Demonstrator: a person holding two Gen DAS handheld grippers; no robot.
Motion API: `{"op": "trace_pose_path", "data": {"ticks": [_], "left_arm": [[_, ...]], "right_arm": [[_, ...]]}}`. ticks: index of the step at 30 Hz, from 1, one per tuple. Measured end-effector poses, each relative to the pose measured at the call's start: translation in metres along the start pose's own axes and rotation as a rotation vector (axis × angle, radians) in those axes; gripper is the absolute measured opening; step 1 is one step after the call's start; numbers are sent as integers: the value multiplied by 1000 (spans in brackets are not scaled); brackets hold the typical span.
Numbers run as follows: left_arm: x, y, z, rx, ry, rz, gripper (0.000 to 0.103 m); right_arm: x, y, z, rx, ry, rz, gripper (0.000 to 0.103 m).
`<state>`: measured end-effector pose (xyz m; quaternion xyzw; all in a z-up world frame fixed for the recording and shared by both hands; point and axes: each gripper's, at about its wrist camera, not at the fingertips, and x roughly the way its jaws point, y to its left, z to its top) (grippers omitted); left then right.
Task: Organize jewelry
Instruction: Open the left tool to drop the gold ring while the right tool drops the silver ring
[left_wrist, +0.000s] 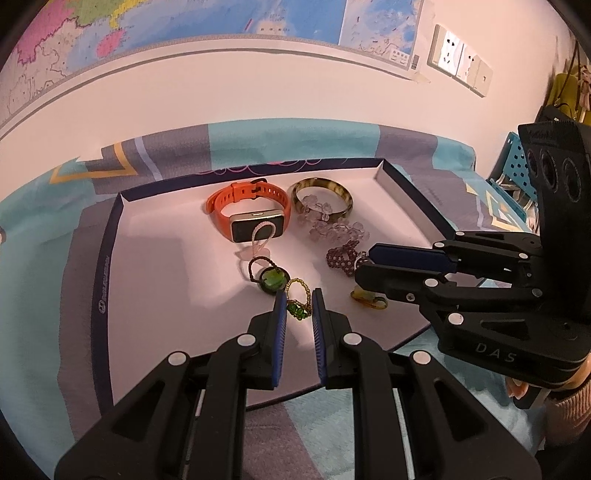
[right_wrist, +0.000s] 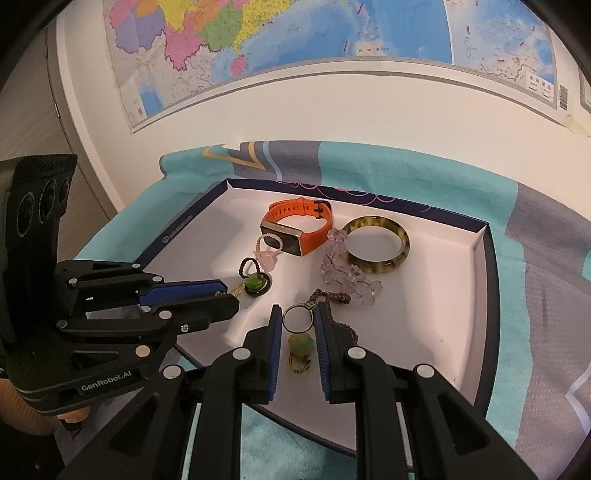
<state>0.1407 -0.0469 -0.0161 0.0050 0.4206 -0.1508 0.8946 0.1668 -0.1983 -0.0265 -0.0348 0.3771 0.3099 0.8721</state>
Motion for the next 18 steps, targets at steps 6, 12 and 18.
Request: {"op": "trace_pose_path", "data": {"ticks": [6, 12, 18], "left_arm": [[4, 1, 0, -3, 9, 3, 14], [8, 2, -1, -5, 20, 7, 15], [9, 2, -2, -7, 22, 13, 23]], "right_arm": [[6, -1, 0, 3, 15, -8, 16], [11, -3, -1, 6, 33, -11, 17], [11, -2, -2, 10, 32, -16, 17]]}}
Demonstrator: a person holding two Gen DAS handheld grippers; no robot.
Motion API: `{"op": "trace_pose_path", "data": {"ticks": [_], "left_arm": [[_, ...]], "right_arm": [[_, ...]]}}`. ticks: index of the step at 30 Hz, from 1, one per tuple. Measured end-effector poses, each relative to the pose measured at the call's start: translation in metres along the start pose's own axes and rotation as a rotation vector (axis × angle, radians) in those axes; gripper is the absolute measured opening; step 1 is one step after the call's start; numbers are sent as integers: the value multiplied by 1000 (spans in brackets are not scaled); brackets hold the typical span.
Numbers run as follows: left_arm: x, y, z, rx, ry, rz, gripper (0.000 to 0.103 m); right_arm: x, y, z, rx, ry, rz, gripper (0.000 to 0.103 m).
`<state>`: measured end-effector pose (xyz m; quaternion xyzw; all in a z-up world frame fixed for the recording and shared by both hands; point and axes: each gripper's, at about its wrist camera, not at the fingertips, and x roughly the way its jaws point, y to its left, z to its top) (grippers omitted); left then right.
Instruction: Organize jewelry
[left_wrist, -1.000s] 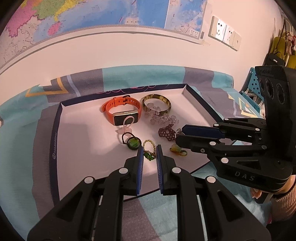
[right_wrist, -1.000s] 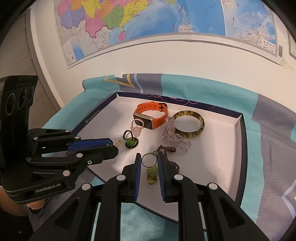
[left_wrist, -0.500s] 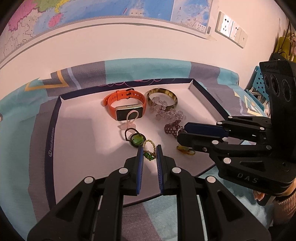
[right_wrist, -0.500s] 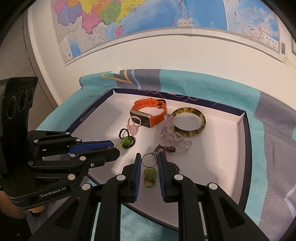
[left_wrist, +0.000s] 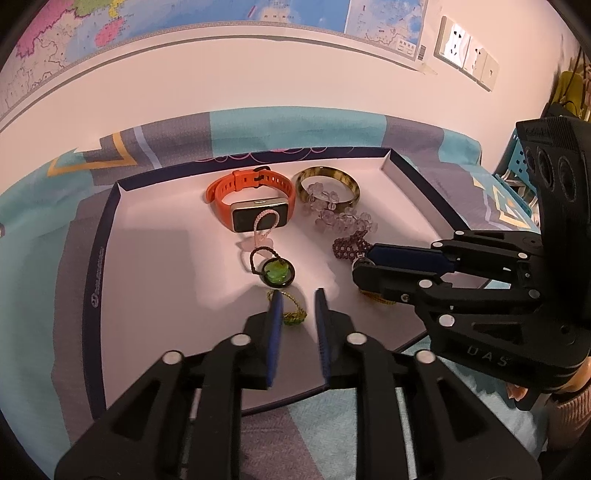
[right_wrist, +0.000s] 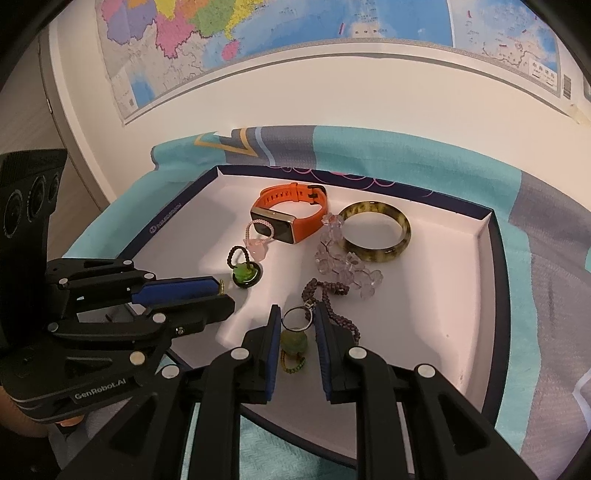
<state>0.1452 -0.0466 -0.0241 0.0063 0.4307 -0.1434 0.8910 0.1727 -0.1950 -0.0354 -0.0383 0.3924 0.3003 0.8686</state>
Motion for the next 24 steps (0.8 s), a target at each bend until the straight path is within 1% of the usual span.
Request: {"op": "trace_pose_path", "data": {"ticks": [2, 3, 5, 6, 7, 9, 10, 11, 13, 14, 15, 16, 17, 18, 19, 21, 23, 24], "left_arm": [[-2, 1, -1, -3, -5, 2, 29], [-4, 1, -2, -3, -11, 7, 34], [-10, 1, -5, 5, -26, 27, 38], [-14, 2, -6, 5, -31, 24, 42], [-17, 3, -7, 2, -37, 22, 50], [-29, 5, -11, -1, -65, 33, 59], [-33, 5, -13, 2, -75, 38, 63], [-39, 6, -17, 3, -87, 45, 65], [-50, 7, -22, 4, -110, 53, 77], [-55, 7, -25, 6, -120, 59, 80], [-61, 7, -30, 7, -129, 71, 86], [-64, 6, -32, 7, -137, 78, 93], [-68, 6, -35, 7, -144, 86, 95], [-73, 5, -39, 6, -156, 97, 97], [-76, 4, -42, 4, -161, 99, 97], [-82, 3, -46, -3, -165, 109, 97], [-86, 2, -51, -16, -168, 123, 97], [-87, 2, -54, -26, -166, 135, 97]], "right_arm": [[-3, 0, 0, 4, -7, 0, 20], [-5, 0, 0, 7, -13, 0, 26], [-11, -1, -1, 10, -30, -1, 29], [-14, 0, -2, 10, -36, -2, 30], [-18, 0, -3, 10, -47, -5, 33], [-29, 1, -7, 12, -73, -11, 45], [-34, 2, -8, 13, -85, -16, 48], [-38, 3, -11, 13, -94, -19, 54], [-45, 5, -15, 12, -106, -23, 60], [-49, 5, -18, 14, -113, -24, 65], [-54, 7, -22, 18, -122, -27, 69], [-56, 8, -24, 20, -126, -28, 72], [-59, 9, -27, 22, -131, -29, 79], [-62, 12, -30, 20, -137, -36, 83], [-65, 14, -33, 16, -144, -43, 84], [-70, 20, -37, 9, -153, -59, 93], [-75, 27, -44, -7, -165, -104, 96], [-77, 29, -47, -13, -172, -122, 96]]}}
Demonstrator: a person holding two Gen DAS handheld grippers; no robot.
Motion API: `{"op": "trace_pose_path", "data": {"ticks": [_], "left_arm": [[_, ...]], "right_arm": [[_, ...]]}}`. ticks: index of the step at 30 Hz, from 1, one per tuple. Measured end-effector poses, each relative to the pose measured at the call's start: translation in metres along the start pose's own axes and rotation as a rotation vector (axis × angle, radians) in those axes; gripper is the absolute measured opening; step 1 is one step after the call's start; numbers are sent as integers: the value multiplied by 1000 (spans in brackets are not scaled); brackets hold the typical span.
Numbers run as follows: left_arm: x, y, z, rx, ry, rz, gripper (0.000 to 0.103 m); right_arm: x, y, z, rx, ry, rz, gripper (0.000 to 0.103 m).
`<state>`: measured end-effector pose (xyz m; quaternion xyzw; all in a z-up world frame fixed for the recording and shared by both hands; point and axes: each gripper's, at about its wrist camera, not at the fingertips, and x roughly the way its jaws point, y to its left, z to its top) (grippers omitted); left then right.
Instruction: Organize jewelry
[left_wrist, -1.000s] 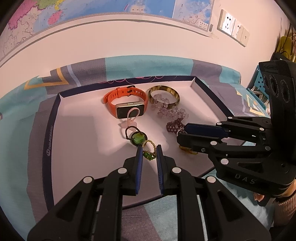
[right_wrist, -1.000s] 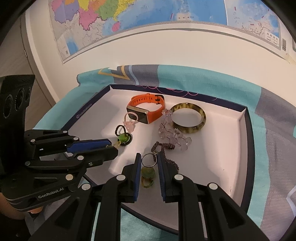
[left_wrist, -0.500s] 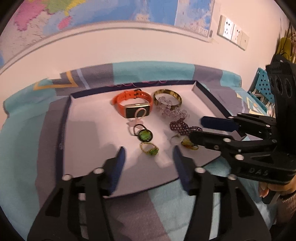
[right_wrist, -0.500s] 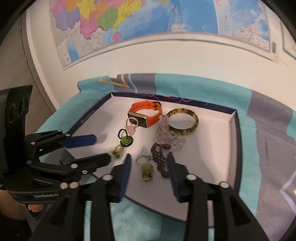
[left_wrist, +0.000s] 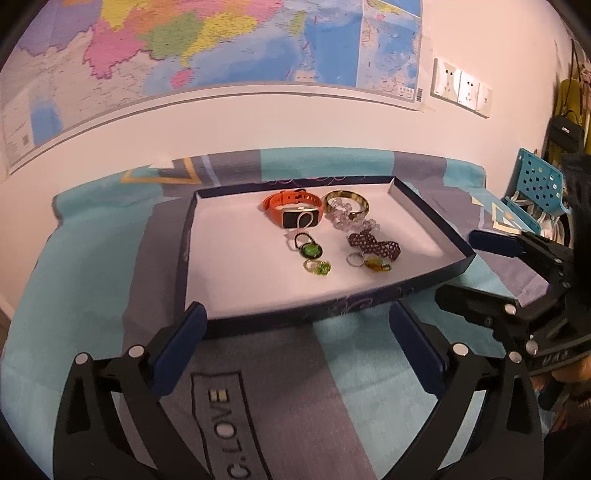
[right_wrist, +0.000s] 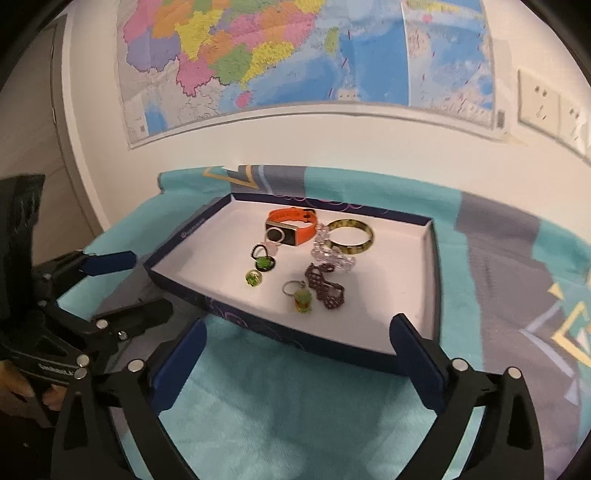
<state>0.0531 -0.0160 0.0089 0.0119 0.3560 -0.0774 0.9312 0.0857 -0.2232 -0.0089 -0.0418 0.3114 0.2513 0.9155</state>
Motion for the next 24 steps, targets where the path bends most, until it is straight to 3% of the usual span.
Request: {"op": "trace_pose_path", "data": {"ticks": [15, 24], "left_arm": [[-19, -2, -21, -43, 7, 90, 97], [-21, 0, -24, -60, 18, 106, 97]], "right_arm": [[-18, 13, -28, 47, -4, -46, 96], [-18, 14, -33, 55, 17, -52, 96]]}}
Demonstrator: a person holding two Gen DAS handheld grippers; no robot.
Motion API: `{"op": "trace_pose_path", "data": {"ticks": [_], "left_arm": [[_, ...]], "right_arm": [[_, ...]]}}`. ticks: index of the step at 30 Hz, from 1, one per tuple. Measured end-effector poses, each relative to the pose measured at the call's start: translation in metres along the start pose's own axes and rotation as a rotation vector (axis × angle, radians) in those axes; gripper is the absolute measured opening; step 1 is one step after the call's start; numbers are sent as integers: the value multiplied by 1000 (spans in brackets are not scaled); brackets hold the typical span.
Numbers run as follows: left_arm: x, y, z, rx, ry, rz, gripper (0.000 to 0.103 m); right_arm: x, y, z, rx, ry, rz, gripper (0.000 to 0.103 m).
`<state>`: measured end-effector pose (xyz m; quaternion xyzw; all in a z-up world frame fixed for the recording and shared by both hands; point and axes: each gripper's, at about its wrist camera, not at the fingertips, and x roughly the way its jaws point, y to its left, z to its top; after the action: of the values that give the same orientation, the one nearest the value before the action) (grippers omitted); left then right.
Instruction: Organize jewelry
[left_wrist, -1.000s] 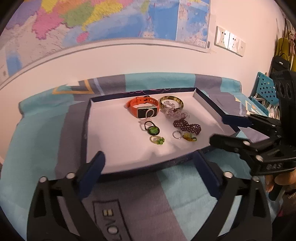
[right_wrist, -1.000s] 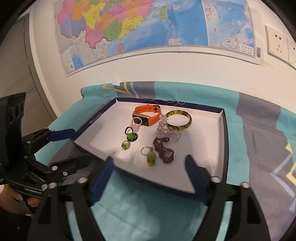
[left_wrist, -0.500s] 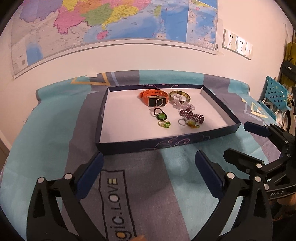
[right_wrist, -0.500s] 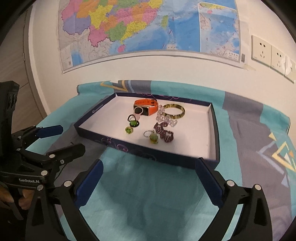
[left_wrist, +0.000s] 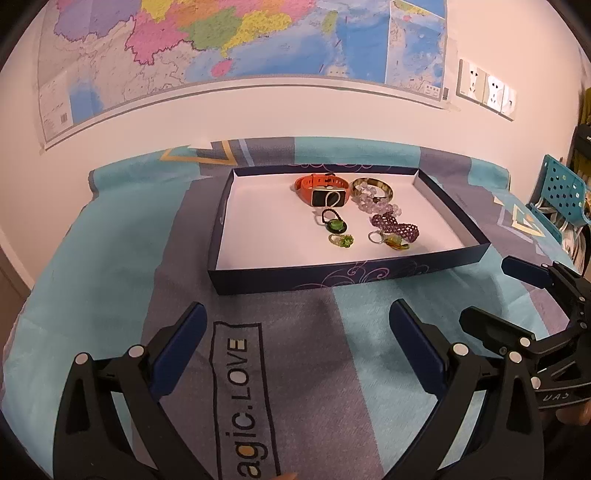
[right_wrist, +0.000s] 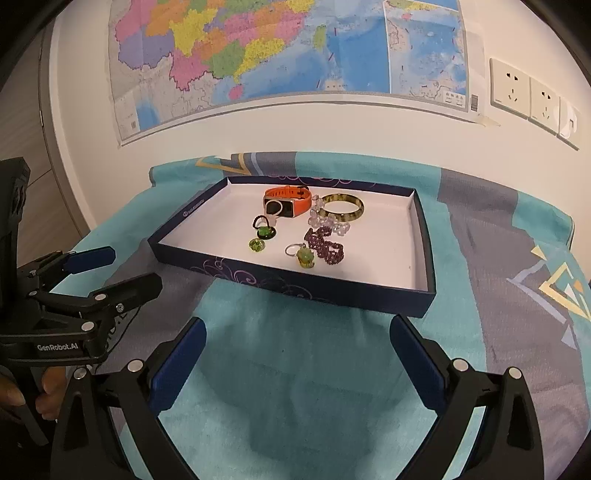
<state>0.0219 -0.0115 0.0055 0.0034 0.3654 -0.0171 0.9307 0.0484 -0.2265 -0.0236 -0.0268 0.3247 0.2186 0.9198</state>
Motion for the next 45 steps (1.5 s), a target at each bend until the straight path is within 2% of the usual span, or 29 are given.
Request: {"op": "trace_pose_path", "data": {"ticks": [45], "left_arm": [[9, -3, -3, -1, 33, 40, 97]], "right_arm": [[5, -5, -4, 18, 30, -2, 96]]}}
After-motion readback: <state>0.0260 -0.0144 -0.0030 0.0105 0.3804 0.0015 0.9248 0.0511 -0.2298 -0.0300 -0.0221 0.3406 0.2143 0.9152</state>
